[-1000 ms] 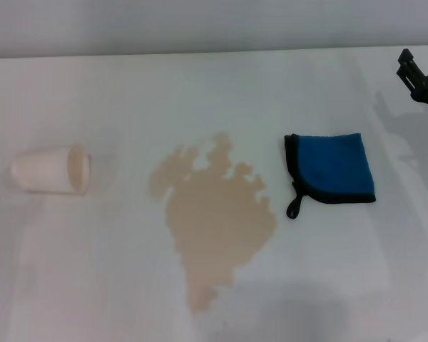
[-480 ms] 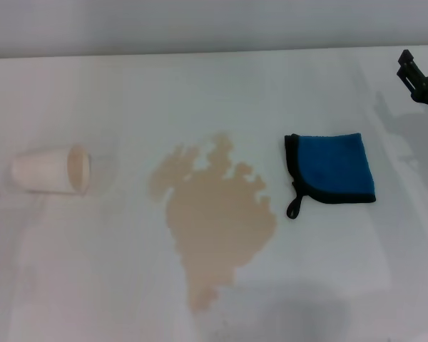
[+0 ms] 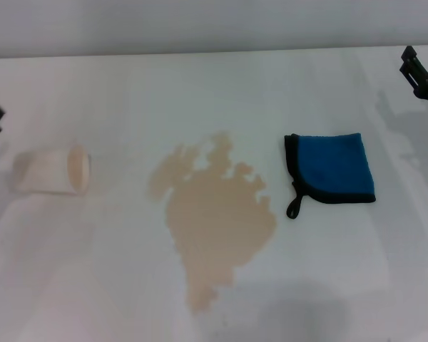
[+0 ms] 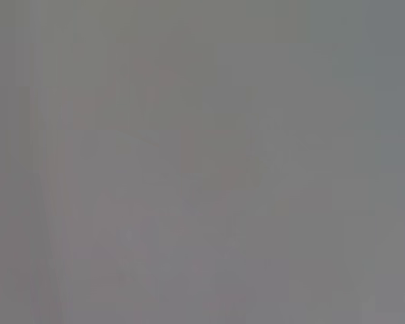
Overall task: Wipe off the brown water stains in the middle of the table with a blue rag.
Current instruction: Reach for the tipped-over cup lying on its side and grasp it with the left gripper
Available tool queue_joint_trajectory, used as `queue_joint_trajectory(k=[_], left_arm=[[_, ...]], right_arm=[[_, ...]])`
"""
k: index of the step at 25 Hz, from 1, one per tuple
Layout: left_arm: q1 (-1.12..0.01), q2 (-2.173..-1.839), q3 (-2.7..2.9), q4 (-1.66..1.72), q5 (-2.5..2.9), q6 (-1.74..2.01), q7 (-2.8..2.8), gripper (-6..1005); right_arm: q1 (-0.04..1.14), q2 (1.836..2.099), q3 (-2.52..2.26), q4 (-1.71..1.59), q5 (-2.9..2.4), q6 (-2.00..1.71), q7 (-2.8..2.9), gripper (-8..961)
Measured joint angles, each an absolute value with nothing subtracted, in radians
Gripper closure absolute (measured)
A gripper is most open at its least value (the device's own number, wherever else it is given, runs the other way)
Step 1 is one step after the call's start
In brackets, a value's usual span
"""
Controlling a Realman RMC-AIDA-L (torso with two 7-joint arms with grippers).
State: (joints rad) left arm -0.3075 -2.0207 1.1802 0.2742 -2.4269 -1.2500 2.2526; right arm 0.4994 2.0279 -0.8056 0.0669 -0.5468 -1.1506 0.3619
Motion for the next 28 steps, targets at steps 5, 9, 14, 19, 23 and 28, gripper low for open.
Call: queue_joint_trajectory(k=[5, 9, 14, 19, 23, 28], left_arm=[[-0.344, -1.945, 1.178, 0.364, -2.238, -1.270, 2.130, 112], [-0.354, -1.869, 1.171, 0.516, -2.025, -1.308, 1.990, 112], [-0.387, -1.779, 1.156, 0.724, -1.693, -1.375, 1.799, 111], [-0.429, -1.762, 1.003, 0.874, -1.410, -1.530, 1.738, 111], [-0.470, -1.783, 0.896, 1.026, -1.192, -1.620, 1.727, 111], [-0.494, -1.815, 0.888, 1.139, -1.046, -1.614, 1.725, 112]], right_arm=[[0.504, 2.028, -0.805, 0.064, -0.544, -1.150, 0.362, 158], [0.504, 2.027, -0.805, 0.063, -0.543, -1.149, 0.362, 158], [0.500, 2.025, -0.805, 0.045, -0.543, -1.120, 0.362, 158], [0.498, 2.026, -0.805, 0.038, -0.543, -1.100, 0.362, 158], [0.498, 2.026, -0.805, 0.038, -0.543, -1.097, 0.362, 158], [0.496, 2.026, -0.805, 0.038, -0.543, -1.087, 0.362, 158]])
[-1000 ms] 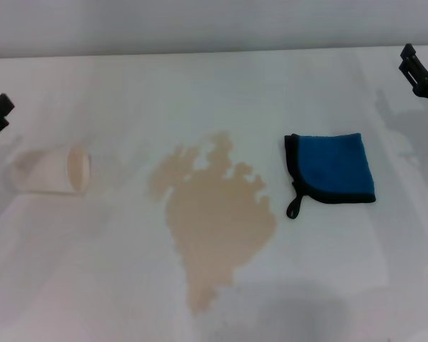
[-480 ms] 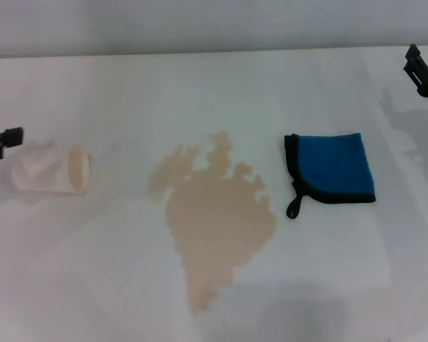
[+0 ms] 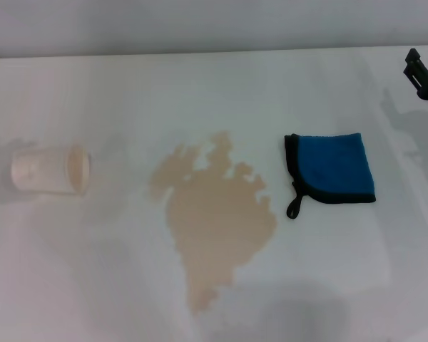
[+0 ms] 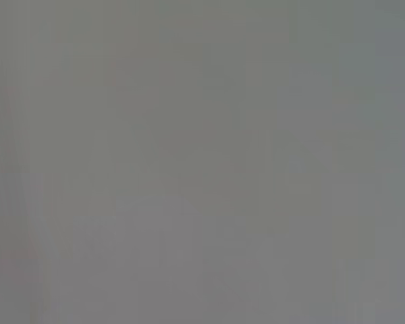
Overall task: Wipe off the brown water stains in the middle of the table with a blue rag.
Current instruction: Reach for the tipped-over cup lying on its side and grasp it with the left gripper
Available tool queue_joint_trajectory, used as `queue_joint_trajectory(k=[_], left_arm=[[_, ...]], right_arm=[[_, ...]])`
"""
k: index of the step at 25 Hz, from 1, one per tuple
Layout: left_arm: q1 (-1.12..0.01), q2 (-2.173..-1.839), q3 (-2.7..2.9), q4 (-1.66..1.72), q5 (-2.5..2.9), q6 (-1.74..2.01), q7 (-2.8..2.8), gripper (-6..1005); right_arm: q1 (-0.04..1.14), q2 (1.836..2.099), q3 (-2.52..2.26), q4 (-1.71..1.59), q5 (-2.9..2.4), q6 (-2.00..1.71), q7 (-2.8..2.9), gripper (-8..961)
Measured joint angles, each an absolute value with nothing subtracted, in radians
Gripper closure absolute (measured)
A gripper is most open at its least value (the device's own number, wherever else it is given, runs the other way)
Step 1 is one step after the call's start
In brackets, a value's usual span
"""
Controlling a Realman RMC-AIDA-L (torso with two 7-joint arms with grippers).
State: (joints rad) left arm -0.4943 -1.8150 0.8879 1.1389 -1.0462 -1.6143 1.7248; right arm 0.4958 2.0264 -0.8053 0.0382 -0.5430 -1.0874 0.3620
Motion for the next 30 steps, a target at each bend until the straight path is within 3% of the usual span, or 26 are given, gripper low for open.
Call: queue_joint_trajectory(k=[7, 13, 25, 30], left_arm=[[-0.545, -1.865, 0.903, 1.204, -0.859, -1.616, 1.784, 111], [-0.593, -1.931, 0.906, 1.227, -0.654, -1.621, 1.839, 112], [-0.596, -1.991, 0.905, 1.178, -0.632, -1.508, 1.957, 111], [-0.622, -1.996, 0.905, 1.094, -0.629, -1.496, 1.968, 112]], right_arm=[[0.496, 2.027, -0.805, 0.039, -0.542, -1.078, 0.363, 159], [0.504, 2.028, -0.805, 0.043, -0.541, -1.074, 0.363, 159], [0.505, 2.028, -0.804, 0.048, -0.531, -1.076, 0.370, 159], [0.514, 2.028, -0.804, 0.048, -0.530, -1.076, 0.370, 159]])
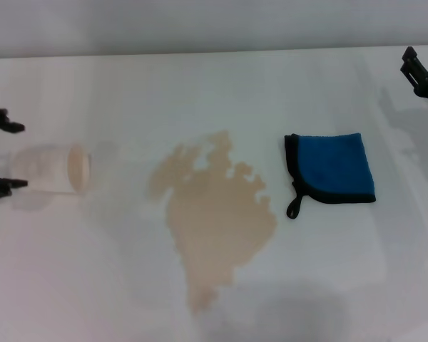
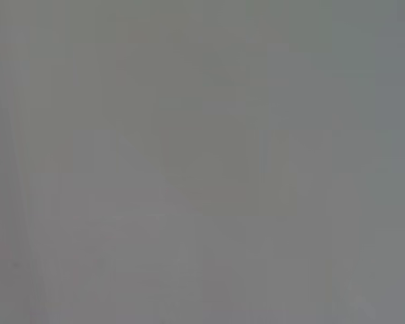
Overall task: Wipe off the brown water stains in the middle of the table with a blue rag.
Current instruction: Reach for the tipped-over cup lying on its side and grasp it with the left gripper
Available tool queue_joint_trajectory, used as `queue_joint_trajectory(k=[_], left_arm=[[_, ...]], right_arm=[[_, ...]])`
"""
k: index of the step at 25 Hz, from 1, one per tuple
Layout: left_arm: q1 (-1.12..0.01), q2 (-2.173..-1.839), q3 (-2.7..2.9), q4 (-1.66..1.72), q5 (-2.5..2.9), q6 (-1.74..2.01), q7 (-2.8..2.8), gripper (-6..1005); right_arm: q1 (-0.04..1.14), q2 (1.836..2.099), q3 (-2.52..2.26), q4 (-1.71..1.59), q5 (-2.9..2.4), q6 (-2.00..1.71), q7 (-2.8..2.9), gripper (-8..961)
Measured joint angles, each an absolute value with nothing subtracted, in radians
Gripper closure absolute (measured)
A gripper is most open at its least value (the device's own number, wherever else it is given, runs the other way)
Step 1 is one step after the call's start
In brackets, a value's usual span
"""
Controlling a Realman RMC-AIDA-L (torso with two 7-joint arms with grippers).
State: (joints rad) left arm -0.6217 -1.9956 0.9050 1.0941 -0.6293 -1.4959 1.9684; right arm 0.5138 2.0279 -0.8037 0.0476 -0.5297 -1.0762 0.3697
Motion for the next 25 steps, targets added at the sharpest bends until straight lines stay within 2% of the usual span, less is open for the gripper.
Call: queue_joint_trajectory(k=[25], left_arm=[[-0.654, -2.006, 0.913, 0.932, -0.604, -1.380, 2.021, 112]], right_arm=[[0.509, 2.028, -0.804, 0.048, -0.519, -1.076, 0.367, 160]])
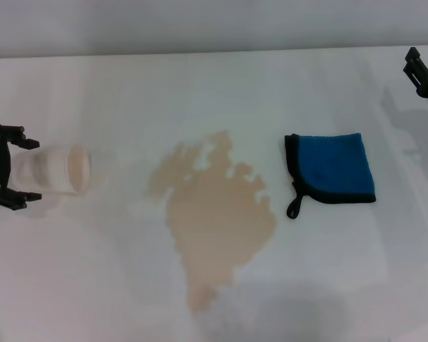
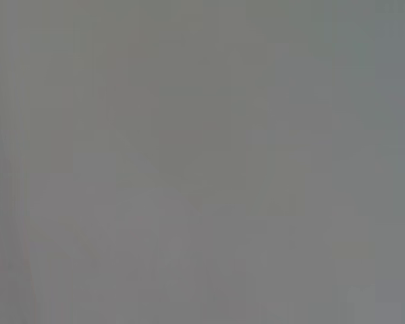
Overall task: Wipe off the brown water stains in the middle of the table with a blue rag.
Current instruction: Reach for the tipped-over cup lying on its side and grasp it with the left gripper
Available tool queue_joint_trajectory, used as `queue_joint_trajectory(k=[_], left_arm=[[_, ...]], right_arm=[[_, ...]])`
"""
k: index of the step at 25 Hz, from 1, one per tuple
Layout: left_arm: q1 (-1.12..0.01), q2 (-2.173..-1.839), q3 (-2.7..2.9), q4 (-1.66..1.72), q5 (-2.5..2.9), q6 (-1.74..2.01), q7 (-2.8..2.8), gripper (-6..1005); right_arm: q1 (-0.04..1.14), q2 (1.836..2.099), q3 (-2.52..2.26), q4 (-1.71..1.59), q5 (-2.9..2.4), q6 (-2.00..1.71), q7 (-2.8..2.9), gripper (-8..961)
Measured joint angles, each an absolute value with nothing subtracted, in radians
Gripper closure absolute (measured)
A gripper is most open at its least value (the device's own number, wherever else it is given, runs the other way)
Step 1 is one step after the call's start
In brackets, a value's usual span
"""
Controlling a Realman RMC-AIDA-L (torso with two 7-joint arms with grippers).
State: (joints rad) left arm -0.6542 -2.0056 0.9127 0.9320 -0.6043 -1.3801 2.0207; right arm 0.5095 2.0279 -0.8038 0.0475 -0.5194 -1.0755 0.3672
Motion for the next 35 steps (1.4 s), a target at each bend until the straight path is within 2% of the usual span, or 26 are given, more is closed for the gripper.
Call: queue_joint_trajectory(k=[35], left_arm=[[-0.681, -2.020, 0.916, 0.808, -0.600, -1.214, 2.075, 114]], right_arm=[[0.495, 2.028, -0.804, 0.047, -0.518, -1.081, 0.362, 161]])
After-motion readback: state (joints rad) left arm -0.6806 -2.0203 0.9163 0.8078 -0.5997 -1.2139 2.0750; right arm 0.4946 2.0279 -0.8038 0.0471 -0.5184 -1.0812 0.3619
